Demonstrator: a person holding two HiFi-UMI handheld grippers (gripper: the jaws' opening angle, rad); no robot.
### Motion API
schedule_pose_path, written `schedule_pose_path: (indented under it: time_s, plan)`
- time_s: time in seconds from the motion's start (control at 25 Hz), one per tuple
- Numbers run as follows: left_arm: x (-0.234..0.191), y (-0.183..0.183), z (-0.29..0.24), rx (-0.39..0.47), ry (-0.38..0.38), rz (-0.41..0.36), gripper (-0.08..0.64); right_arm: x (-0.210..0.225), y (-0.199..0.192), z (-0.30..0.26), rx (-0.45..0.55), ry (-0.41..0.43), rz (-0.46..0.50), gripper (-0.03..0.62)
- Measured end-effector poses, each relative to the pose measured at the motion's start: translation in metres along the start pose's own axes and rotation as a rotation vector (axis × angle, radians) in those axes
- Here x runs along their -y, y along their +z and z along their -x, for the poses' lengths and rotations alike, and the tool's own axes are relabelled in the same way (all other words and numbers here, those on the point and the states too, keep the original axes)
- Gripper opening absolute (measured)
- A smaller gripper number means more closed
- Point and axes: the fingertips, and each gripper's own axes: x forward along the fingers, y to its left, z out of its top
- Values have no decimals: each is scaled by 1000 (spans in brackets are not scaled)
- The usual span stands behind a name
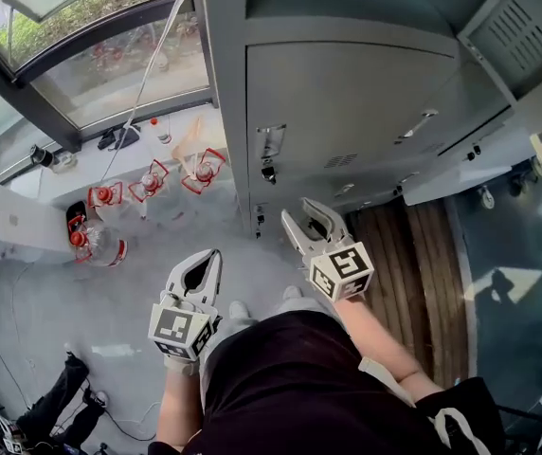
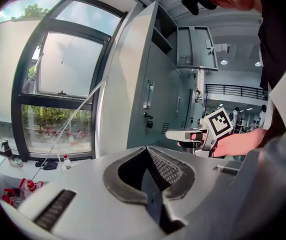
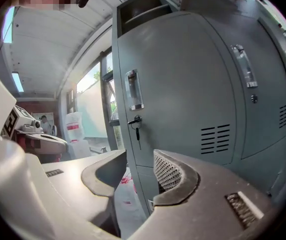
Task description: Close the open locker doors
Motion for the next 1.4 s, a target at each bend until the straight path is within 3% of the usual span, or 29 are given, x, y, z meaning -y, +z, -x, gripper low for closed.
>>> schedule_pose_path:
  time_s: [0.44, 0.72, 1.04, 1.4]
  plan:
    - [65, 8, -47, -11, -256, -68, 18, 47, 0, 101, 71, -250, -62, 146]
    - [116, 20, -83, -7, -428, -120, 18, 80, 19, 171, 146, -415, -53, 143]
    - [163, 44, -111, 26, -563, -156, 18, 114, 74, 242, 266, -574, 15, 143]
    - [201, 74, -129, 66, -652, -191, 18, 121, 168, 294, 461, -617, 102, 144]
